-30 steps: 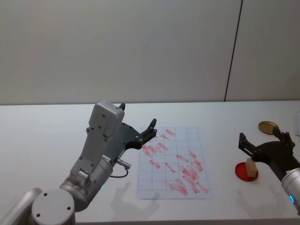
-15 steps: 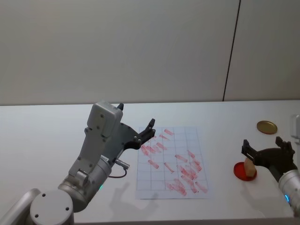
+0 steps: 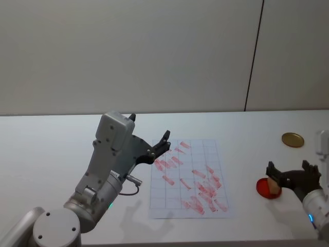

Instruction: Use the one hand to pick up the stamp and affix it onto the A4 paper.

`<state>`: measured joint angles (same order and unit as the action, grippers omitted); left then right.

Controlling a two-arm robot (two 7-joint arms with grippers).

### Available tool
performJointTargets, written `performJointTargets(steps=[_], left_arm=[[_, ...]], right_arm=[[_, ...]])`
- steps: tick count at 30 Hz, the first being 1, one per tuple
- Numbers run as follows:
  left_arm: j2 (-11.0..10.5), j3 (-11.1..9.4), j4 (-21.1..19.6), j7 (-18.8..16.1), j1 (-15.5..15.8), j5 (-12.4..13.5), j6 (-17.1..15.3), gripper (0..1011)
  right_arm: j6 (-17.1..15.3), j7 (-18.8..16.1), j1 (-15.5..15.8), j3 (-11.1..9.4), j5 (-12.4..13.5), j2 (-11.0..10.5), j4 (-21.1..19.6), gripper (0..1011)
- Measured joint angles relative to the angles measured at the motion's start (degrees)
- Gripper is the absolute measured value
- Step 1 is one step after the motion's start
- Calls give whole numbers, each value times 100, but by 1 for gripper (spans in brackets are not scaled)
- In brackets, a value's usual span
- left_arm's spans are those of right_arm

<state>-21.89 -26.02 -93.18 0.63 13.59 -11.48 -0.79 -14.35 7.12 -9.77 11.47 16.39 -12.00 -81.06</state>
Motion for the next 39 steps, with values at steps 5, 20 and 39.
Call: performJointTargets(steps=[5,20,39], left_arm=[[0,0,0,0,0,0,0,993],[0,0,0,0,0,0,0,993],[0,0,0,0,0,0,0,993]], right_arm=[[-1,-40,-113,-1,7,56,264,1001],[41,-141,-458,50,-70,245,1072,1001],[57,-106,-688,114,-172,407,1582,516]])
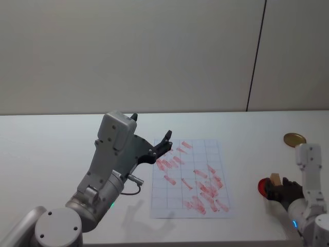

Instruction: Use the one hand to pick up the stamp and affix it onto the A4 paper.

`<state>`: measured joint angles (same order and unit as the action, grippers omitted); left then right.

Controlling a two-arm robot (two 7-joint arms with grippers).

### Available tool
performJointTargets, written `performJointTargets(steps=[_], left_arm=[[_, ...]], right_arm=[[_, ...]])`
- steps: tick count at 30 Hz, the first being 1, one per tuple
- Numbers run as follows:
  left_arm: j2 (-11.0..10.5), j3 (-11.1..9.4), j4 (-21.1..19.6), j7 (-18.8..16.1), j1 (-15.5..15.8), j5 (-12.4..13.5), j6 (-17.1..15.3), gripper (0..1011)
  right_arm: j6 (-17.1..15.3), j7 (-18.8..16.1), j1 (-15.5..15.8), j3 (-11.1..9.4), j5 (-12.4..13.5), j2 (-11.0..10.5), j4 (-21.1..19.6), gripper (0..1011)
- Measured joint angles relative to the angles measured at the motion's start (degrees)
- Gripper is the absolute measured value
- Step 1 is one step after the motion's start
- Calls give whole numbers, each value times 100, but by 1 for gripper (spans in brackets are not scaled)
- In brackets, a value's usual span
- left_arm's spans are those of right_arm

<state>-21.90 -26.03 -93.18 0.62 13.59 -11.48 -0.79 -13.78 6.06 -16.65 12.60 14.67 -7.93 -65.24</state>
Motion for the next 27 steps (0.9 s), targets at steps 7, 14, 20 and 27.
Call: performJointTargets(steps=[7,14,20,27], left_arm=[[0,0,0,0,0,0,0,993],[0,0,0,0,0,0,0,993],[0,0,0,0,0,0,0,993],[0,0,0,0,0,0,0,993]], right_arm=[[2,61,-35,13,-29,41,66,304],[-20,150,-60,18,-50,75,108,218],[-87,249,-84,11,-49,105,152,218],[-158,324,-120,-16,26,136,215,219]])
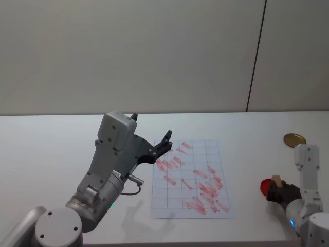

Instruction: Use the one hand to pick up the stamp and affix it onto the A4 paper.

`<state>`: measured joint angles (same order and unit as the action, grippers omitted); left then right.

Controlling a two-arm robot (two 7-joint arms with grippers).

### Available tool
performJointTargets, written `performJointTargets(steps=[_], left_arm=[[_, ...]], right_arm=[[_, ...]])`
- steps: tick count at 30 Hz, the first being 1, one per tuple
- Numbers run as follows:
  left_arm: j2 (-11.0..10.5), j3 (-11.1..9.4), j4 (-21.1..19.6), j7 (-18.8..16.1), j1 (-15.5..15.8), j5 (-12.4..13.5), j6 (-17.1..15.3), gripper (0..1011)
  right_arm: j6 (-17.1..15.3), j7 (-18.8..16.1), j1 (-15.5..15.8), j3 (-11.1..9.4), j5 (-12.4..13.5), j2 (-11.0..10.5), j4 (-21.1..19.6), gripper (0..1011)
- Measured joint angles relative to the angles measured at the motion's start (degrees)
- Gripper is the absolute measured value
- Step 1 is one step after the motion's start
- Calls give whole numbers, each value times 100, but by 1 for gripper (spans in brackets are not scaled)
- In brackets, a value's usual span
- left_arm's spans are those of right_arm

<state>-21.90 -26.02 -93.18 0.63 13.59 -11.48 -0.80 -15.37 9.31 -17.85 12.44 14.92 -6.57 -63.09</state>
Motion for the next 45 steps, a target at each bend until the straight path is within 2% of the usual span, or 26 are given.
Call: performJointTargets(steps=[14,19,24,36,45], left_arm=[[0,0,0,0,0,0,0,993],[0,0,0,0,0,0,0,993],[0,0,0,0,0,0,0,993],[0,0,0,0,0,0,0,993],[0,0,0,0,0,0,0,993]], right_arm=[[-13,5,-40,-56,162,42,86,218],[42,-57,5,-60,168,39,-36,218],[99,-122,68,-58,131,24,-329,219],[11,-301,267,-21,-22,-28,-1429,218],[-223,-542,252,70,-202,22,-1680,219]])
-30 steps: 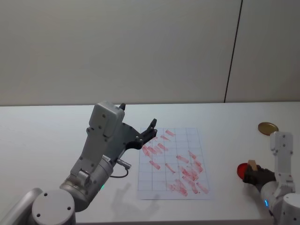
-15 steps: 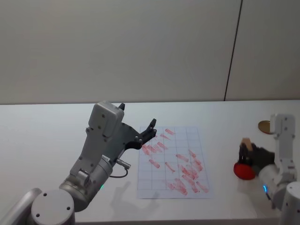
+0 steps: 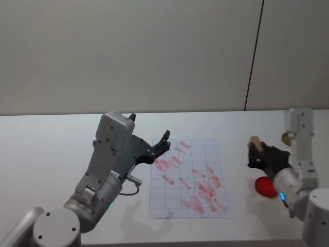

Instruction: Use the one hand to pick up the stamp and affix it onto the A4 paper.

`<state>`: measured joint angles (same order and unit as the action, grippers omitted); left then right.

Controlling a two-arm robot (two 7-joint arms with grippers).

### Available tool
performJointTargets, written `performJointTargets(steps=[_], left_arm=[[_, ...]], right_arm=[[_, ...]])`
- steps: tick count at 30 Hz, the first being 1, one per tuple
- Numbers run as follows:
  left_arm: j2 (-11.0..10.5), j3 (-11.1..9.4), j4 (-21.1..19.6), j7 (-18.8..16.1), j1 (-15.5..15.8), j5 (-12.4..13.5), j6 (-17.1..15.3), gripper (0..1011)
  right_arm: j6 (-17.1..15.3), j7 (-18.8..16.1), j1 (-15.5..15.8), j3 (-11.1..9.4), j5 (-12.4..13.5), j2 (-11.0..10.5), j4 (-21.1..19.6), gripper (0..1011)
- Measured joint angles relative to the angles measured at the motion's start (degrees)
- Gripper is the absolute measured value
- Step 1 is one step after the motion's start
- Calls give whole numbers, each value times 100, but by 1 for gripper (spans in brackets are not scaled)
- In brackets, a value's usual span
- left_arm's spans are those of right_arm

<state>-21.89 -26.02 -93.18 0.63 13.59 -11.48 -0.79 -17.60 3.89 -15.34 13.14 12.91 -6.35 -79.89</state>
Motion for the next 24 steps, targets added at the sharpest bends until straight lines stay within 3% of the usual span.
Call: performJointTargets(steps=[10,24], left_arm=[[0,0,0,0,0,0,0,993],[0,0,0,0,0,0,0,993]], right_arm=[[-113,-355,-391,210,-386,258,646,219],[68,-546,-1224,464,-848,723,2188,219]])
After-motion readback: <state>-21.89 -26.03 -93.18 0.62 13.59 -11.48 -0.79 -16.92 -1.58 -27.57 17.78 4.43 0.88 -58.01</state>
